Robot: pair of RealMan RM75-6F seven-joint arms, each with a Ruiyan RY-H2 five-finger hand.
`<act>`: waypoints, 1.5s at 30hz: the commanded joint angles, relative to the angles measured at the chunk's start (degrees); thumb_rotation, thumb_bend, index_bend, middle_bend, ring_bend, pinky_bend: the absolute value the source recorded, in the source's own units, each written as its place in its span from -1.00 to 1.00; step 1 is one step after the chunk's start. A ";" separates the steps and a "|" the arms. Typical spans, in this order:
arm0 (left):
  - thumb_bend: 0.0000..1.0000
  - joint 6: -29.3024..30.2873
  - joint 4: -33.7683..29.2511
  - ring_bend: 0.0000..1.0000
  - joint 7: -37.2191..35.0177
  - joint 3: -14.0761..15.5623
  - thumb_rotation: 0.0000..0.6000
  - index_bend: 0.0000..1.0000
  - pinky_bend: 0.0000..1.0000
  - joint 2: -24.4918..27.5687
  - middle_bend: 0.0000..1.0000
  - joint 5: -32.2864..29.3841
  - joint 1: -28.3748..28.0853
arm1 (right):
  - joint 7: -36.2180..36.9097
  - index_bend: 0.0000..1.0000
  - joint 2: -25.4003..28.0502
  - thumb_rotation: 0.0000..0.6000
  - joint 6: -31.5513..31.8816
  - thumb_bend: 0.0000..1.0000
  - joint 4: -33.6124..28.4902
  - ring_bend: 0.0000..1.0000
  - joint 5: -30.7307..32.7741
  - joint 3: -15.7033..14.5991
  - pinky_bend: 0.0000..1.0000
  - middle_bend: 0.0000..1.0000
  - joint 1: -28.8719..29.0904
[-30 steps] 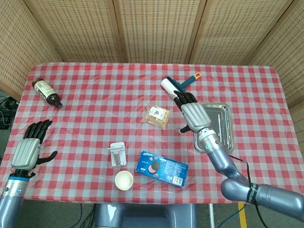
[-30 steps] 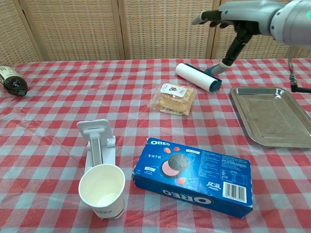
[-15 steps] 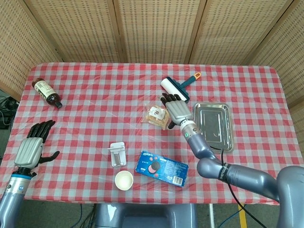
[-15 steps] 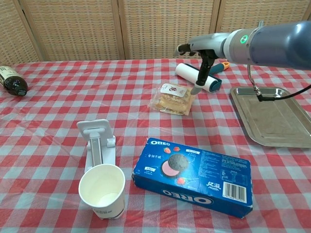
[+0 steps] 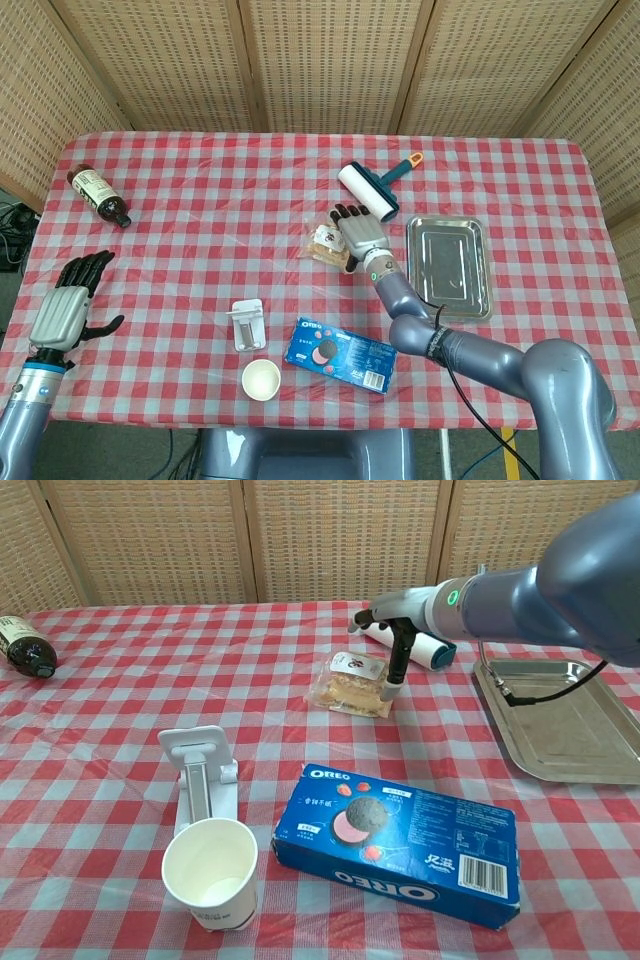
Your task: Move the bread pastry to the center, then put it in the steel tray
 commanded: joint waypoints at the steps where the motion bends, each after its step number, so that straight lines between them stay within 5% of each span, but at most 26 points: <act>1: -0.52 -0.25 0.27 -1.00 -0.22 -0.19 1.00 -1.00 -1.00 -0.04 -1.00 -0.16 0.07 | -0.10 -1.00 -2.10 1.00 -2.12 -0.89 3.76 -1.00 1.67 -1.38 -1.00 -1.00 1.68; 9: -0.52 -1.06 0.89 -1.00 -0.42 -0.80 1.00 -1.00 -1.00 -0.31 -1.00 -0.65 0.11 | 0.94 -0.89 -4.93 1.00 -3.80 -0.90 8.39 -1.00 2.25 -2.45 -0.98 -1.00 3.26; 13: -0.52 -1.24 0.97 -1.00 -0.54 -0.98 1.00 -1.00 -1.00 -0.29 -1.00 -0.64 0.16 | 1.91 -0.70 -6.58 1.00 -3.53 -0.89 10.36 -0.98 1.34 -2.72 -0.65 -0.95 3.30; 20: -0.52 -1.50 1.02 -1.00 -0.82 -1.36 1.00 -1.00 -1.00 -0.26 -1.00 -0.71 0.32 | 6.40 -0.05 -9.32 1.00 0.48 -0.83 12.86 -0.27 -5.56 -1.86 -0.08 -0.24 1.99; 27: -0.52 -1.28 0.71 -1.00 -1.25 -1.49 1.00 -1.00 -1.00 -0.11 -1.00 -0.01 0.58 | 9.15 0.16 -9.32 1.00 2.40 -0.77 11.34 -0.04 -10.32 -1.89 0.09 -0.05 0.19; 33: -0.52 -1.44 0.73 -1.00 -1.21 -1.56 1.00 -1.00 -1.00 -0.07 -1.00 0.28 0.69 | 9.78 0.15 -5.90 1.00 6.69 -0.77 5.38 -0.03 -13.56 -1.34 0.09 -0.05 -1.63; 45: -0.52 -0.63 -0.57 -1.00 2.51 -0.94 1.00 -1.00 -1.00 -0.69 -1.00 1.93 1.14 | 5.93 0.15 11.31 1.00 19.93 -0.77 -15.50 -0.03 -13.37 -2.28 0.09 -0.05 -10.77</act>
